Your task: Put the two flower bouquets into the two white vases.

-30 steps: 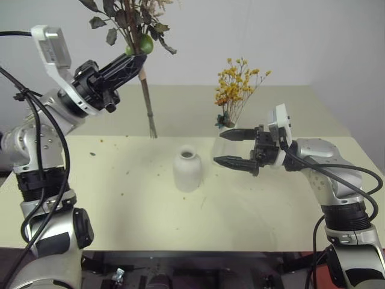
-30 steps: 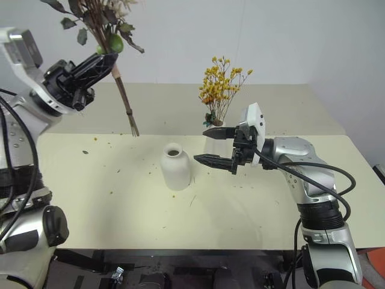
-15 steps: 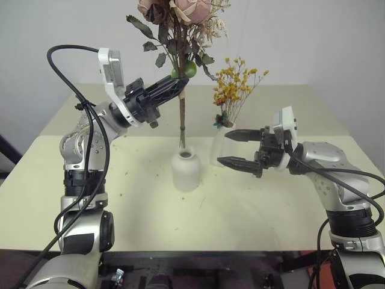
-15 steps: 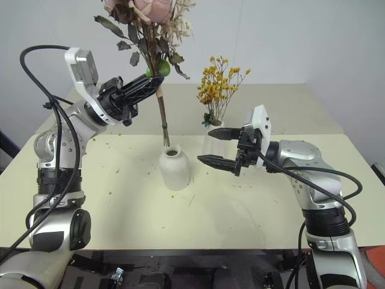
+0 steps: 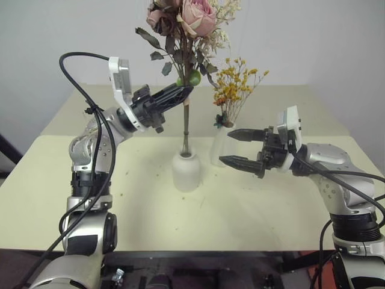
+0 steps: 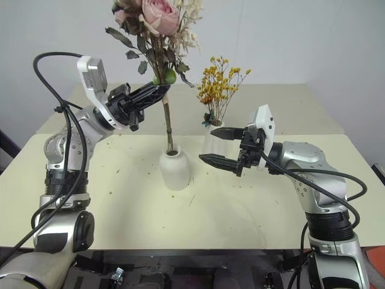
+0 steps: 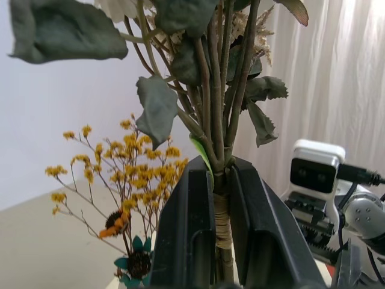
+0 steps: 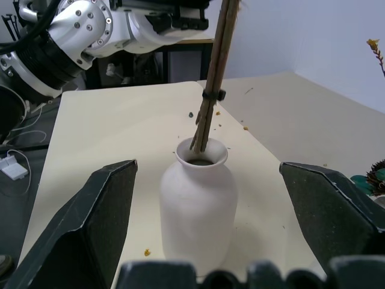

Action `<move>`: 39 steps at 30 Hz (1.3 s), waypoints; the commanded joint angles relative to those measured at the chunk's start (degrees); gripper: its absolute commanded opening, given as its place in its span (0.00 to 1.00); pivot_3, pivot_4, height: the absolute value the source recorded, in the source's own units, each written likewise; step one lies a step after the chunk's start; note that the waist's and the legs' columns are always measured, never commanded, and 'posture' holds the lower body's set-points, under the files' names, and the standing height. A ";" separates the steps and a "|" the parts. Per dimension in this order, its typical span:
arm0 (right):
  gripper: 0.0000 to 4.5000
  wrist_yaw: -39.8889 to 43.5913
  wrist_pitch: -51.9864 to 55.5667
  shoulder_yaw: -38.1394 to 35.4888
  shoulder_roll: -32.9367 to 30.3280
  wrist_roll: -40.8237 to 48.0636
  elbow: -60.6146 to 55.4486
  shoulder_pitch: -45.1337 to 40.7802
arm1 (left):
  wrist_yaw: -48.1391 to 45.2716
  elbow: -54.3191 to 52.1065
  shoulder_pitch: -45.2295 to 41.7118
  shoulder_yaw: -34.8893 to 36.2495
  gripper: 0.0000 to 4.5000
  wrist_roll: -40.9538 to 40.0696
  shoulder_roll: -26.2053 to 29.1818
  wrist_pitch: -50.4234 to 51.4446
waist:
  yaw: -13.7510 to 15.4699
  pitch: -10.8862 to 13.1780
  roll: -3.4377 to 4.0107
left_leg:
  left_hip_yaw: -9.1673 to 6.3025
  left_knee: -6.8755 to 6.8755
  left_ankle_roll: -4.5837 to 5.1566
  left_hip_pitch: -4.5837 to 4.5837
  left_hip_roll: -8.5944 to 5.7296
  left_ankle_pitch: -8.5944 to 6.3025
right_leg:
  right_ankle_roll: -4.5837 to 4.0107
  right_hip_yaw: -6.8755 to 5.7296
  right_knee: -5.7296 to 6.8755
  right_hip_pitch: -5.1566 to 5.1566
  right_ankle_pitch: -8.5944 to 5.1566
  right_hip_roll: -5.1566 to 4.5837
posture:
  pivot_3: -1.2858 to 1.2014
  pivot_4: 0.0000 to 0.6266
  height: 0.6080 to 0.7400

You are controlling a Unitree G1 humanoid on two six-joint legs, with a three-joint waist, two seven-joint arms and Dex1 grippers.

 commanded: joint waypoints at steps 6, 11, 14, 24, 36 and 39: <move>1.00 -1.34 0.26 -1.74 -0.83 1.51 -3.19 -0.10 | 0.57 -1.33 2.29 -0.81 0.03 1.79 -0.30 -2.15 | 0.01 0.00 0.00 | 0.00 0.00 0.00 0.00 0.00 0.00 | 0.00 0.00 0.00 0.00 0.00 0.00 | 0.52 0.24 1.00; 1.00 -1.13 0.25 -1.55 -0.85 1.64 -3.18 -0.09 | 1.12 -1.31 4.67 -1.33 0.03 3.13 -0.31 -2.62 | 0.02 0.00 0.00 | 0.00 0.00 0.00 0.00 0.00 0.00 | -0.01 0.00 0.00 0.00 0.00 0.00 | 0.52 0.24 1.00; 1.00 -0.98 0.20 -1.38 -0.88 1.56 -3.03 -0.19 | 1.48 -2.39 6.16 -1.77 0.03 3.19 -0.63 -2.59 | 0.03 0.00 0.00 | 0.00 0.00 0.00 -0.01 0.00 0.00 | 0.00 0.00 -0.01 0.00 0.00 0.00 | 0.52 0.24 1.00; 1.00 -0.41 -0.13 -1.10 -0.96 1.27 -2.32 -0.56 | 3.57 -6.50 10.68 -3.13 0.03 3.66 -0.90 -1.09 | 0.01 0.00 0.00 | 0.00 0.00 0.00 0.01 0.01 0.00 | -0.01 0.00 0.00 0.01 0.01 0.00 | 0.52 0.24 1.00; 1.00 0.26 -0.47 -0.83 -0.89 0.85 -1.36 -1.09 | 2.65 -18.86 20.49 -0.05 0.86 -1.11 8.29 6.94 | -0.16 0.00 0.00 | 0.00 -0.01 0.01 0.03 0.03 0.00 | 0.14 0.00 0.00 0.00 -0.09 0.01 | 0.52 0.24 1.00; 1.00 0.48 -0.65 -0.79 -0.84 0.72 -1.01 -1.25 | 3.22 -23.32 24.44 2.77 1.00 -3.54 12.03 9.03 | -0.14 0.00 0.00 | 0.00 -0.01 0.00 0.02 0.03 0.00 | 0.16 0.01 -0.01 0.00 -0.10 0.01 | 0.52 0.24 1.00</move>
